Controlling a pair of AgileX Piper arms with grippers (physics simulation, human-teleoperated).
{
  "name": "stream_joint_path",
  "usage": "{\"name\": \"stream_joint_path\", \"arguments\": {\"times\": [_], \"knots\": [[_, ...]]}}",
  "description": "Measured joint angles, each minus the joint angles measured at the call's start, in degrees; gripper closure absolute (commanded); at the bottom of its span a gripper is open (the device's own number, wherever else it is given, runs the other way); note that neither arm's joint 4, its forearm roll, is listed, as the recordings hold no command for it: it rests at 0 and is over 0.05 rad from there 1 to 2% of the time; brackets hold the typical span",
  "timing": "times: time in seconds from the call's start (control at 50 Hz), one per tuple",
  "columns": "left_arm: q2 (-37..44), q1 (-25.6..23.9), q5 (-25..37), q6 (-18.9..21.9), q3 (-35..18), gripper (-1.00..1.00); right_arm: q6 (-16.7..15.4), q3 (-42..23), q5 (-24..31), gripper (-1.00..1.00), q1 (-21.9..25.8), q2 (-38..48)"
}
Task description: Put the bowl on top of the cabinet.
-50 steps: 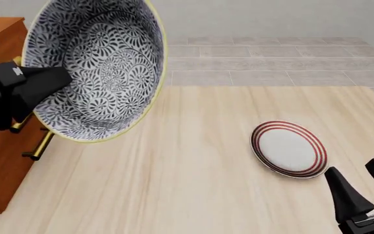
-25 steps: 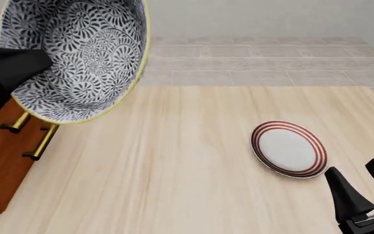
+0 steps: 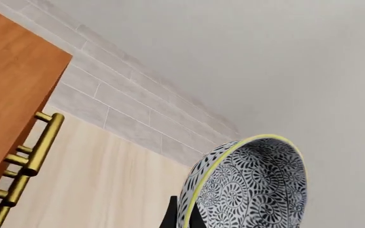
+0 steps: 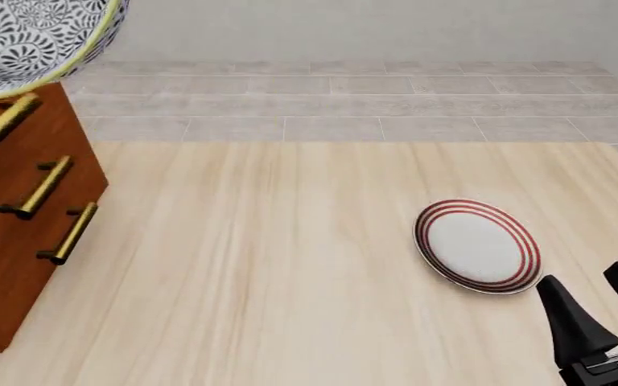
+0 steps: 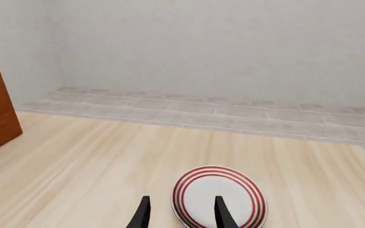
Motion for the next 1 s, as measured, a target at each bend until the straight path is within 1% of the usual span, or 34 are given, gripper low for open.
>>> {"name": "stream_joint_path", "arguments": {"times": [0.12,0.3,0.48,0.7,1.0], "knots": [[1.03,3.70,1.75,0.87,-2.84,1.00,0.00,0.00,0.00,-1.00,0.00,0.00],[3.82,9.69,4.37,3.40,-8.30,1.00,0.00,0.00,0.00,-1.00,0.00,0.00],[6.20,15.90,5.34,5.44,-11.22,1.00,0.00,0.00,0.00,-1.00,0.00,0.00],[8.44,22.95,4.84,7.53,-12.60,1.00,0.00,0.00,0.00,-1.00,0.00,0.01],[10.38,30.49,1.97,9.44,-11.28,1.00,0.00,0.00,0.00,-1.00,0.00,0.00]]}}
